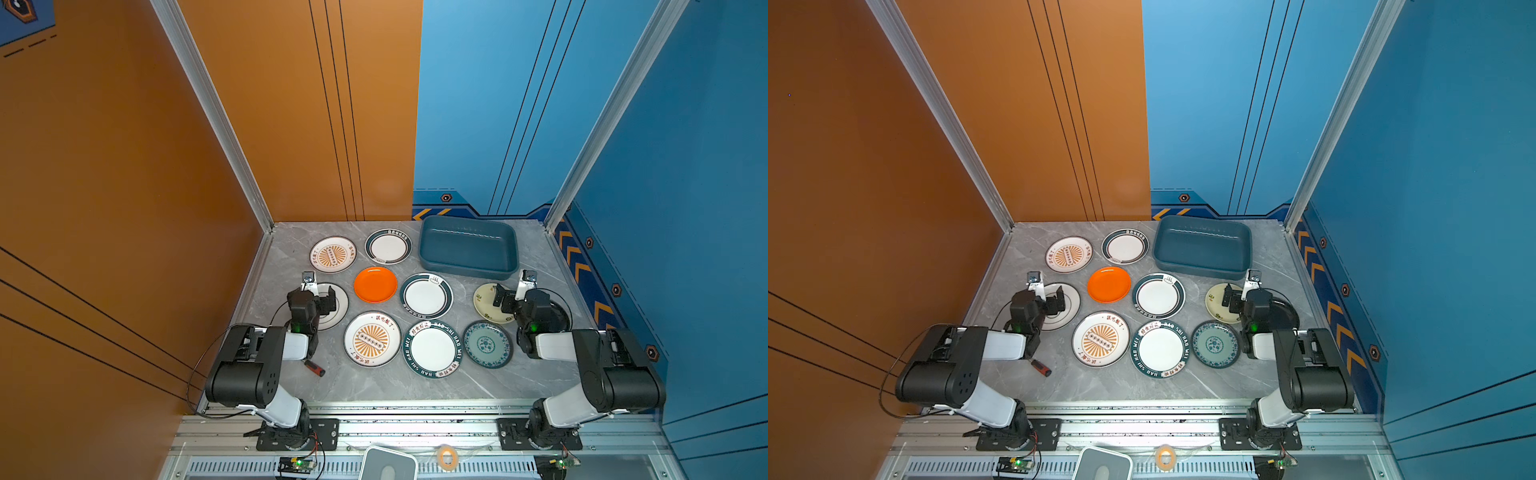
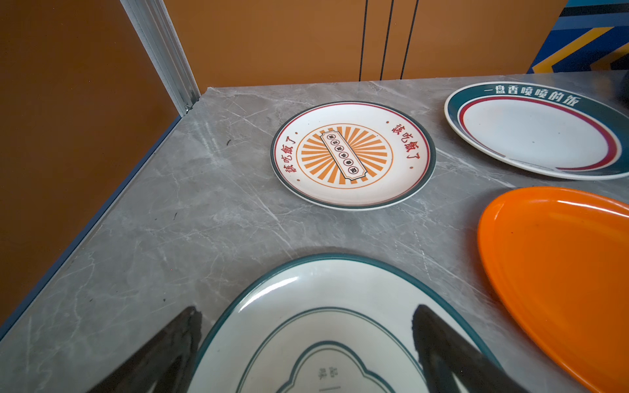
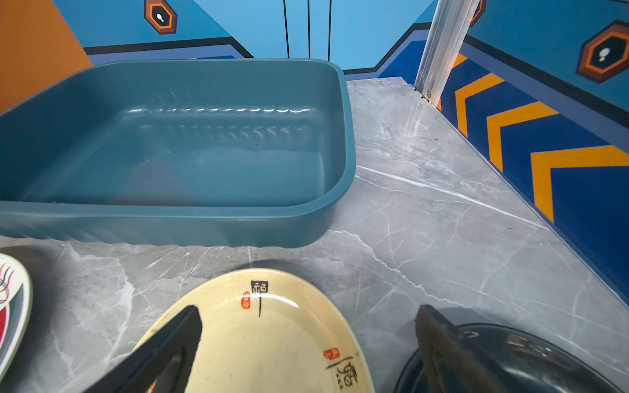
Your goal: Place the plates into the plastic bin on the countertop
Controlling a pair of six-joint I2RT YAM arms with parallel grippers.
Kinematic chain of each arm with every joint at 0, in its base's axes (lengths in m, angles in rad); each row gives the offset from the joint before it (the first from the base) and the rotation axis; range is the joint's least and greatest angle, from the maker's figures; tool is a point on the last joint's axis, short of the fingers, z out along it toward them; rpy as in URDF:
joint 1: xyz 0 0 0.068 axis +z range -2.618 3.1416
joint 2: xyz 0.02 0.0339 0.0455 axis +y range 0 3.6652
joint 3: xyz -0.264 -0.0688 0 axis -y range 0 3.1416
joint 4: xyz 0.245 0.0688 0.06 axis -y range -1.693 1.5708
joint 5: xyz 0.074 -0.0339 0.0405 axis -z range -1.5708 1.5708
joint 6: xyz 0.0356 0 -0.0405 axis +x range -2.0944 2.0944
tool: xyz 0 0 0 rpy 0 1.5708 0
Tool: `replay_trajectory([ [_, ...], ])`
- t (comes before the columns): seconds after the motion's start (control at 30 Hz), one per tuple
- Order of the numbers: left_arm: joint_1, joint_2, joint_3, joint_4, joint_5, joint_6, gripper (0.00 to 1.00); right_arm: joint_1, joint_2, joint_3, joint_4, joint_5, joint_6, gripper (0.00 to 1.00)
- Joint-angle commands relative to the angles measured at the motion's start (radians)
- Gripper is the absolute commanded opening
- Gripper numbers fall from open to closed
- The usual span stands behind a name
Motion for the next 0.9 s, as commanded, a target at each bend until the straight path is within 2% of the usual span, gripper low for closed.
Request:
replay_trajectory([
  [0.0, 0.005, 0.001, 0.016, -0.012, 0.031, 0.006, 0.98, -0.003, 0.002, 0.019, -0.019, -0.017, -0.018, 1.00],
  [0.87, 0.001, -0.001, 0.016, -0.013, 0.022, 0.008, 0.98, 0.008, 0.001, 0.016, -0.017, 0.004, -0.027, 1.00],
])
